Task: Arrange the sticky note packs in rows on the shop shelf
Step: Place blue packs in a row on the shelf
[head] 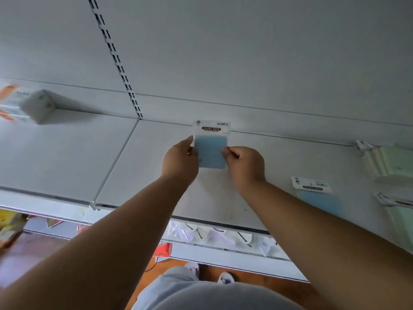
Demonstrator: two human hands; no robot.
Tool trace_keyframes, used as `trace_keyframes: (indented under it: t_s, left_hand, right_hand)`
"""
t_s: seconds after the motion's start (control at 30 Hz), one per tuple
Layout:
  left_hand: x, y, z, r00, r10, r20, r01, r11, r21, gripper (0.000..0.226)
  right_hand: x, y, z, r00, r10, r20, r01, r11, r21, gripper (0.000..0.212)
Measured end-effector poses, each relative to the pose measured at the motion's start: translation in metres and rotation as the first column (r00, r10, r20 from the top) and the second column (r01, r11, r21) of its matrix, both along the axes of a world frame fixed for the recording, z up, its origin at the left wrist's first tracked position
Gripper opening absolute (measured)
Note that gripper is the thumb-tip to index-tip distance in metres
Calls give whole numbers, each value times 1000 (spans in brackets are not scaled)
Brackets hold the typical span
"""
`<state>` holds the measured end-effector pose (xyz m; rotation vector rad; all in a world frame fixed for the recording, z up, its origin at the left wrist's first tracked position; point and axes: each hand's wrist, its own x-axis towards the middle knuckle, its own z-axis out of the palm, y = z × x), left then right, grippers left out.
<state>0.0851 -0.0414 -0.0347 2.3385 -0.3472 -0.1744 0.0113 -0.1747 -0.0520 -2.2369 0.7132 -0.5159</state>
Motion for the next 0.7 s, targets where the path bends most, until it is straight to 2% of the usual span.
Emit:
trace_keyframes:
  t_s: [0.1, 0.23, 0.37, 0.47, 0.7]
  left_hand:
    - [5, 13, 6, 996, 87, -17, -88, 995, -41, 27]
    - [30, 25, 5, 997, 66, -47, -66, 998, 10, 17]
    - [60, 37, 5, 996, 17, -83, -12, 998, 56, 13]
    - [81, 44, 4, 995, -23, -98, 37, 988, 147, 13]
    - [112, 46, 0, 979, -109, -173, 144, 967, 208, 18]
  right_hand:
    - [11, 9, 5, 998, -46, -52, 53, 991, 123, 44]
    - [33, 20, 10, 987, -51, -152, 78, 981, 175, 44]
    - [58, 33, 8, 968, -92, -234, 129, 980, 150, 40]
    - [77, 43, 6, 950, -100, -297, 143, 982, 126, 29]
    - [101, 49, 1, 908, -176, -380, 200, 980, 24, 32]
